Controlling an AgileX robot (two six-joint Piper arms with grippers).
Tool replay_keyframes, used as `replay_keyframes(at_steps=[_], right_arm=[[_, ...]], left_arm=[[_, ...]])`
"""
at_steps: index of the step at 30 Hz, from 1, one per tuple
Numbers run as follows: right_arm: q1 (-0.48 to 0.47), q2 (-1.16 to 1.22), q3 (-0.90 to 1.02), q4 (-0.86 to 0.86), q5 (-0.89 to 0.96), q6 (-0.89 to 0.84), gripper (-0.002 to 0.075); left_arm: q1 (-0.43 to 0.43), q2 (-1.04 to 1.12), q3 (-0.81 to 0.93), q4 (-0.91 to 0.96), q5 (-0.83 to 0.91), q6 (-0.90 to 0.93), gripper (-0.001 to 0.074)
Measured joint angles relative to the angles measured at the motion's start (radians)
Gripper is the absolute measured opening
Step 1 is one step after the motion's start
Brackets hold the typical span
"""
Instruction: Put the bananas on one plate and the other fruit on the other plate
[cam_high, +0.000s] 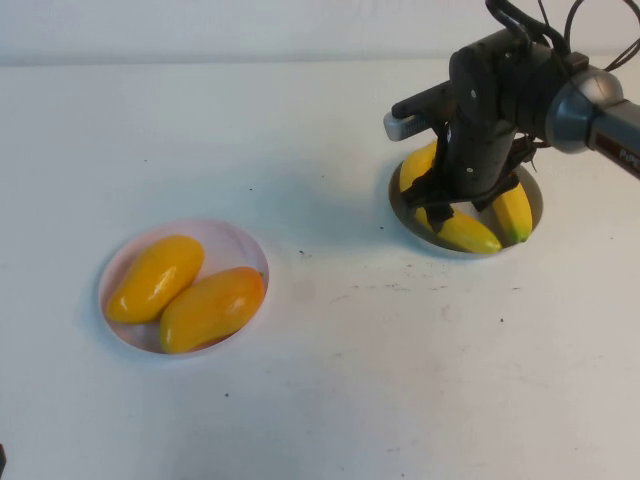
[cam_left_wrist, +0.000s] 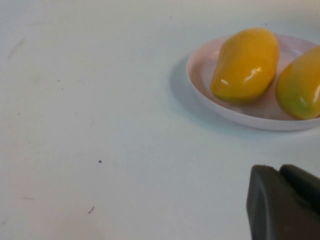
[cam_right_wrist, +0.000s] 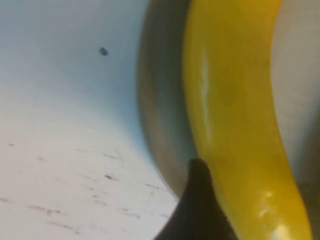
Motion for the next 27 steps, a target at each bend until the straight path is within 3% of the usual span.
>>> replay_keyframes(at_steps=[7,15,18,27], right_arm=[[0.0,0.001,-0.076,-0.021,0.08,0.019,0.0446],[0.0,-0.085,-0.112,0.13,0.093,0.02,0.018],[0.0,-0.175,-0.045,0.189,0.093,0.008,0.012],[0.0,-0.611,0.303,0.226,0.097,-0.021,0.0078]], left_arm=[[0.0,0.0,0.0,0.0,0.0,0.0,0.0001],[0.0,0.0,0.0,0.0,0.0,0.0,0.0001],[0.0,0.0,0.0,0.0,0.0,0.0,0.0001],[0.0,0.0,0.0,0.0,0.0,0.0,0.0001]])
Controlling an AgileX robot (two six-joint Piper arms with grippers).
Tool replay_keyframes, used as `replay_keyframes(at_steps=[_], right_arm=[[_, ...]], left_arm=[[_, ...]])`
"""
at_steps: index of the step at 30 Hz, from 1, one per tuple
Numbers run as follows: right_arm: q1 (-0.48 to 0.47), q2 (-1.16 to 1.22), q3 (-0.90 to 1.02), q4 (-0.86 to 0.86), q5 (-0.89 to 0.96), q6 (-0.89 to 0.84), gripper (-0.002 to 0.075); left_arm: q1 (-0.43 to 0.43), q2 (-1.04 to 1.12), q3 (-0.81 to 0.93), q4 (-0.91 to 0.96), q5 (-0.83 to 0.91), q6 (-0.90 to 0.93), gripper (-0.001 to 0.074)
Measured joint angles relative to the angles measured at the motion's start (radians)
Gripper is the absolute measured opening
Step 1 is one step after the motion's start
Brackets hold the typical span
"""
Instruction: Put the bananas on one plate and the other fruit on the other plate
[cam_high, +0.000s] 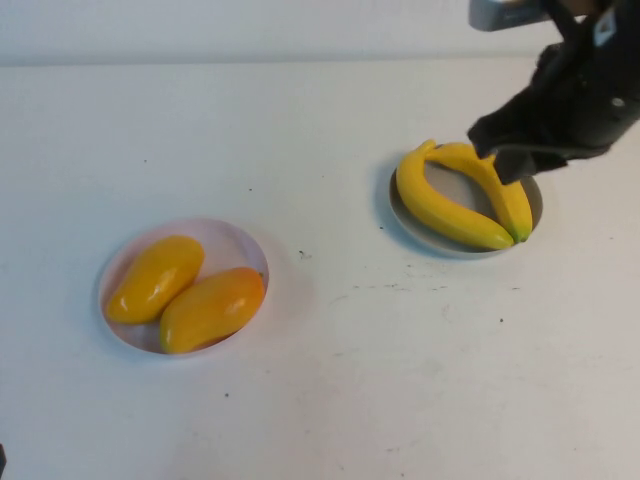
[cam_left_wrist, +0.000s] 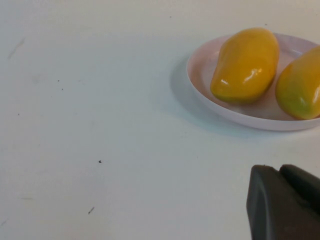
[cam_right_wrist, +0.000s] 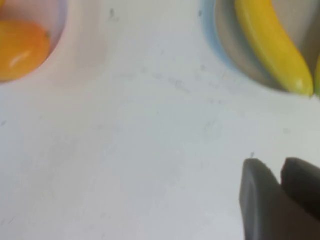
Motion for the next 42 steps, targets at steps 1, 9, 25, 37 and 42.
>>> replay_keyframes(at_steps=[1,9,25,37,42], right_arm=[[0.0,-0.044,0.038,0.008,0.0,0.0,0.0068],[0.0,-0.42,0.373,0.057,0.01,-0.003,-0.001],[-0.082,-0.795,0.947,0.074,-0.468,-0.061,-0.0015],[-0.388,-1.351,1.631,0.222,-1.152,-0.166,-0.0015],[-0.459,-1.535,1.672,0.216,-1.136,-0.187,-0.0015]], left_arm=[[0.0,0.0,0.0,0.0,0.0,0.0,0.0001],[0.0,0.0,0.0,0.0,0.0,0.0,0.0001],[0.0,0.0,0.0,0.0,0.0,0.0,0.0001],[0.0,0.0,0.0,0.0,0.0,0.0,0.0001],[0.0,0.0,0.0,0.0,0.0,0.0,0.0001]])
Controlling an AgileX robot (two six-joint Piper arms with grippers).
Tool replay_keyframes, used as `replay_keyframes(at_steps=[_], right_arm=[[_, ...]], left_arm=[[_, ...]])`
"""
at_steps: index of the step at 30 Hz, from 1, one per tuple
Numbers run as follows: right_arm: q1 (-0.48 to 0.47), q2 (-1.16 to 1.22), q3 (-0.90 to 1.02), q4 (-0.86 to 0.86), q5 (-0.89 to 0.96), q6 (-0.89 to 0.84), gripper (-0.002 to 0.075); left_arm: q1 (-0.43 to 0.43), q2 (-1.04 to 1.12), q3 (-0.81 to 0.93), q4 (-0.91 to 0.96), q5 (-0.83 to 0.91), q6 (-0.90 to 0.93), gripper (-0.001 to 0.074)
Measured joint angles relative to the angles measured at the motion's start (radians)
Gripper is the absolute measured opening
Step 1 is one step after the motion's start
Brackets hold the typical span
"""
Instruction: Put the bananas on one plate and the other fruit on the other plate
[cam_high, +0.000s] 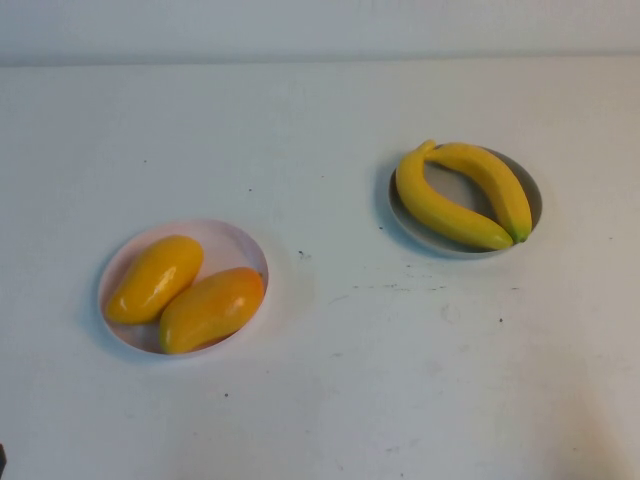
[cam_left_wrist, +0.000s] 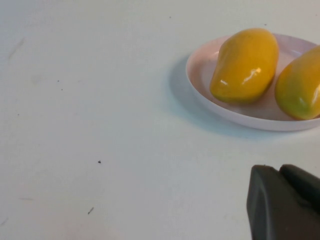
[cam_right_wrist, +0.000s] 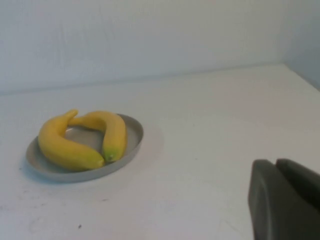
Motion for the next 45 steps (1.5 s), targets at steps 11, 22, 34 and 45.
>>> replay_keyframes(at_steps=[11,22,34,45], right_arm=[[-0.02,-0.063,0.002,-0.008,0.254,-0.079,-0.0015],[-0.02,-0.063,0.002,0.0,0.264,-0.081,-0.0015],[-0.02,-0.063,0.002,0.001,0.264,-0.081,-0.0015],[-0.02,-0.063,0.002,0.001,0.27,-0.081,-0.0015]], left_arm=[[0.0,0.0,0.0,0.0,0.001,0.0,0.0001],[0.0,0.0,0.0,0.0,0.001,0.0,0.0001],[0.0,0.0,0.0,0.0,0.001,0.0,0.0001],[0.0,0.0,0.0,0.0,0.001,0.0,0.0001]])
